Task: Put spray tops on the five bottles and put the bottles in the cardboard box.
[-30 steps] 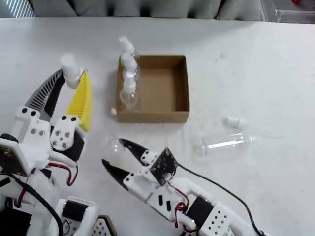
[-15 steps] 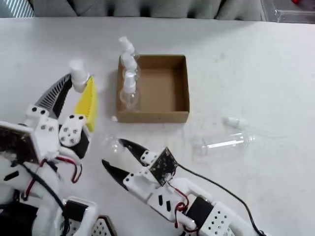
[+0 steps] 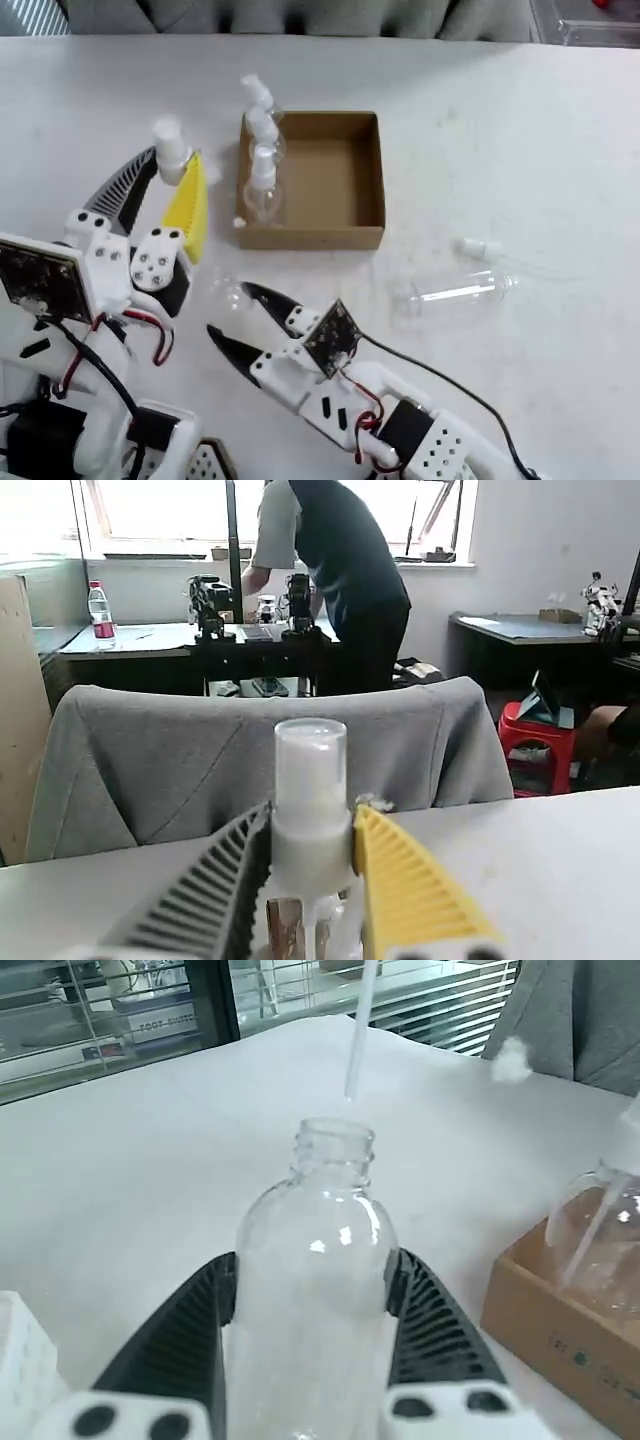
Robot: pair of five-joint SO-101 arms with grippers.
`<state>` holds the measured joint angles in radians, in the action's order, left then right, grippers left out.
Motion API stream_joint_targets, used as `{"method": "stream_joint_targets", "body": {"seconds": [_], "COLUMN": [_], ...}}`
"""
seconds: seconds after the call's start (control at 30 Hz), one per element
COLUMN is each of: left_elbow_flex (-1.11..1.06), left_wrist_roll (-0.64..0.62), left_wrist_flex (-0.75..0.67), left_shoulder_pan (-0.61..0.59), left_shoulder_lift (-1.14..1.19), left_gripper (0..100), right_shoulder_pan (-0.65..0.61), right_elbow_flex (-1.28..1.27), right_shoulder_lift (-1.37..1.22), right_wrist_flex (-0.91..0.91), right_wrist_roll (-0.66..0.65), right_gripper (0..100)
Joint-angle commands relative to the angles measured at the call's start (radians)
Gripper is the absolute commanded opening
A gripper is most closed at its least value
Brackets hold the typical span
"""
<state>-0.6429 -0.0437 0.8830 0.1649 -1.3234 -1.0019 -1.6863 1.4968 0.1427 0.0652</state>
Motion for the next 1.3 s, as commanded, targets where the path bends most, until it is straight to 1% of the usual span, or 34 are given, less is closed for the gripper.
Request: {"method": "stream_joint_targets", "body": {"seconds": [0.0, 0.17, 0.3, 0.63, 0.83, 1.0, 1.1, 1.27], "left_elbow_flex": [0.005, 0.005, 0.005, 0.006, 0.005, 0.005, 0.005, -0.014], "left_wrist_roll": [-0.012, -0.017, -0.097, -0.189, -0.189, -0.189, -0.189, -0.189], "left_wrist_flex": [0.049, 0.106, 0.166, 0.27, 0.344, 0.437, 0.453, 0.486], "left_shoulder_pan": [0.036, 0.044, 0.044, 0.044, 0.047, 0.107, 0.137, 0.139], "left_shoulder_lift": [0.019, 0.018, 0.018, 0.018, 0.018, 0.018, 0.018, 0.016], "left_gripper": [2, 2, 2, 2, 2, 2, 2, 2], "right_shoulder_pan": [-0.007, -0.007, -0.007, -0.005, -0.005, -0.005, -0.005, 0.004], "right_elbow_flex": [-0.009, -0.009, -0.009, -0.009, -0.009, -0.009, -0.009, -0.009], "right_shoulder_lift": [0.01, 0.01, 0.01, 0.01, 0.01, 0.01, 0.01, 0.01], "right_wrist_flex": [0.005, 0.005, 0.005, 0.005, 0.005, 0.005, 0.005, 0.005], "right_wrist_roll": [-0.002, -0.002, -0.002, -0.002, -0.002, -0.002, -0.002, -0.002], "right_gripper": [1.5, 1.5, 1.5, 1.5, 1.5, 1.5, 1.5, 1.5]}}
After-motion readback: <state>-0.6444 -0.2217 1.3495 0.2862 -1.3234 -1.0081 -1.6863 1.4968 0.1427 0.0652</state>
